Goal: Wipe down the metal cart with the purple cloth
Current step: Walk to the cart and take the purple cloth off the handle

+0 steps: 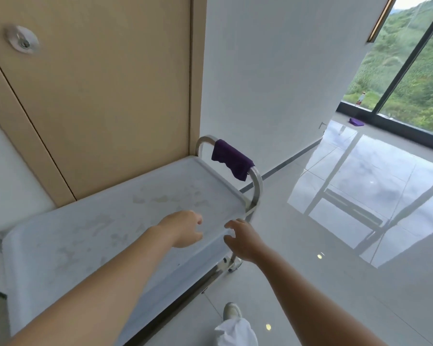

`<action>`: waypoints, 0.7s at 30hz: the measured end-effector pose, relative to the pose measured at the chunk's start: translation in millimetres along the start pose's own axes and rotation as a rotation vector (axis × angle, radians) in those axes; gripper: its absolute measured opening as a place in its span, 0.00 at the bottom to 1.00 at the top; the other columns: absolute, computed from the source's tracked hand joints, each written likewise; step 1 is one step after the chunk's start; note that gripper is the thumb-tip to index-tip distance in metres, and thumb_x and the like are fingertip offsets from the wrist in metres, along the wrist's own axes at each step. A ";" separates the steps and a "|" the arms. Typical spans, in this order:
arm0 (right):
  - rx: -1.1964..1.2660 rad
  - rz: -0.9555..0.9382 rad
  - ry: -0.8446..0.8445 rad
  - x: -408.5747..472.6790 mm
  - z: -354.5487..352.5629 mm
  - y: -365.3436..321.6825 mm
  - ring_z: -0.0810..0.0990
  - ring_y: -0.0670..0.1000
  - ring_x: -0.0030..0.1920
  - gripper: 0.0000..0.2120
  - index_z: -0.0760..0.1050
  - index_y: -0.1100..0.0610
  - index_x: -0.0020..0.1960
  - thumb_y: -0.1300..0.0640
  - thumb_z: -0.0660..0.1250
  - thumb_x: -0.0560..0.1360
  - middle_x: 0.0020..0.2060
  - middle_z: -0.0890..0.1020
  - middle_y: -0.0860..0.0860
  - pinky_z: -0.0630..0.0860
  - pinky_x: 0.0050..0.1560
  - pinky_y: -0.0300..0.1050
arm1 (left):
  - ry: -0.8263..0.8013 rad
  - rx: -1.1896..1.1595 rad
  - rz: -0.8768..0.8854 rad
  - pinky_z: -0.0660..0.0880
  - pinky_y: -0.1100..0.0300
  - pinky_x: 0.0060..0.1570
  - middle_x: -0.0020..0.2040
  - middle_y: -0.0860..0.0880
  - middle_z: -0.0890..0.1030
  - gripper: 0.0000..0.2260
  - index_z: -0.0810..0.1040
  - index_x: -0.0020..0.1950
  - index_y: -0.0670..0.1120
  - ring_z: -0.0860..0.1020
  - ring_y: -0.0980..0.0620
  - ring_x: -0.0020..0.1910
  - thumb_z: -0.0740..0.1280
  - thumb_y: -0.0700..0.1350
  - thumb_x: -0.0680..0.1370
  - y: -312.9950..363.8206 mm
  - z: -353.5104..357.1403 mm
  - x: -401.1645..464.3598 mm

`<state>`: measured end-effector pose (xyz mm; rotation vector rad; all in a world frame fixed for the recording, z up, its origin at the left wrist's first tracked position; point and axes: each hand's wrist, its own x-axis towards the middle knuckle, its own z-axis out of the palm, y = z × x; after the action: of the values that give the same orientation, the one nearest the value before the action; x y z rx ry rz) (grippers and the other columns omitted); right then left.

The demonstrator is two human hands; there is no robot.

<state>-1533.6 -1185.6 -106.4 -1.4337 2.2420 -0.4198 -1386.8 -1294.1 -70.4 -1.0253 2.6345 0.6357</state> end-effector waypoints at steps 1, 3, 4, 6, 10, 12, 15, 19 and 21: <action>-0.010 -0.009 -0.014 18.0 -6.8 9.9 0.69 0.53 0.65 0.18 0.69 0.57 0.68 0.56 0.59 0.78 0.65 0.72 0.53 0.66 0.65 0.45 | 0.003 -0.013 -0.018 0.69 0.54 0.62 0.70 0.48 0.68 0.21 0.65 0.71 0.47 0.70 0.47 0.65 0.60 0.50 0.79 3.5 -4.8 18.2; -0.035 -0.025 -0.046 53.0 -24.3 28.9 0.69 0.53 0.65 0.18 0.69 0.57 0.68 0.56 0.60 0.78 0.65 0.72 0.53 0.66 0.66 0.46 | 0.007 -0.048 -0.046 0.69 0.54 0.61 0.70 0.48 0.68 0.21 0.65 0.71 0.47 0.70 0.47 0.65 0.59 0.51 0.79 15.6 -14.3 55.5; -0.049 -0.035 -0.059 69.7 -33.4 38.4 0.69 0.53 0.65 0.18 0.69 0.57 0.68 0.56 0.59 0.78 0.65 0.71 0.53 0.67 0.66 0.46 | 0.006 -0.067 -0.052 0.69 0.54 0.61 0.69 0.48 0.68 0.21 0.65 0.71 0.47 0.70 0.47 0.64 0.59 0.51 0.79 23.3 -18.6 73.8; -0.065 -0.054 -0.088 102.0 -52.7 55.6 0.68 0.54 0.65 0.19 0.69 0.57 0.68 0.56 0.59 0.78 0.65 0.71 0.53 0.66 0.65 0.46 | 0.003 -0.104 -0.071 0.70 0.55 0.61 0.69 0.48 0.69 0.21 0.66 0.70 0.48 0.70 0.47 0.64 0.59 0.50 0.78 40.3 -26.7 109.9; -0.153 -0.150 -0.021 159.4 -86.7 83.1 0.66 0.53 0.67 0.20 0.68 0.57 0.68 0.57 0.60 0.77 0.66 0.69 0.51 0.66 0.63 0.44 | 0.012 -0.150 -0.092 0.69 0.55 0.62 0.69 0.49 0.69 0.21 0.66 0.70 0.48 0.70 0.48 0.65 0.60 0.50 0.79 67.5 -43.7 173.1; -0.299 -0.247 0.067 186.3 -100.6 94.3 0.67 0.54 0.64 0.18 0.70 0.57 0.65 0.61 0.61 0.75 0.63 0.70 0.51 0.66 0.61 0.43 | 0.006 -0.174 -0.111 0.69 0.55 0.63 0.69 0.50 0.70 0.20 0.67 0.70 0.48 0.70 0.49 0.65 0.60 0.50 0.78 76.5 -49.8 201.2; -0.429 -0.457 0.169 218.2 -103.9 106.2 0.78 0.55 0.50 0.22 0.79 0.57 0.51 0.64 0.76 0.57 0.50 0.78 0.52 0.77 0.51 0.45 | -0.019 -0.214 -0.161 0.70 0.55 0.62 0.67 0.50 0.71 0.19 0.67 0.69 0.48 0.71 0.49 0.64 0.60 0.50 0.79 81.2 -51.0 228.2; -0.472 -0.500 0.054 247.2 -95.4 113.6 0.74 0.63 0.62 0.29 0.78 0.58 0.57 0.65 0.77 0.56 0.62 0.76 0.58 0.72 0.61 0.53 | -0.046 -0.245 -0.219 0.69 0.55 0.62 0.68 0.50 0.71 0.20 0.67 0.70 0.48 0.71 0.48 0.64 0.60 0.51 0.79 75.7 -48.2 242.7; -0.525 -0.487 -0.009 257.0 -92.5 112.4 0.61 0.62 0.72 0.29 0.71 0.57 0.66 0.65 0.71 0.66 0.71 0.65 0.58 0.60 0.70 0.53 | -0.063 -0.258 -0.251 0.69 0.56 0.61 0.68 0.49 0.71 0.20 0.68 0.69 0.47 0.71 0.48 0.64 0.61 0.51 0.79 70.2 -46.4 245.2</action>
<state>-1761.8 -1371.1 -133.0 -2.2559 2.0634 0.0471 -1615.5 -1412.6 -99.6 -1.3563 2.3589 0.9456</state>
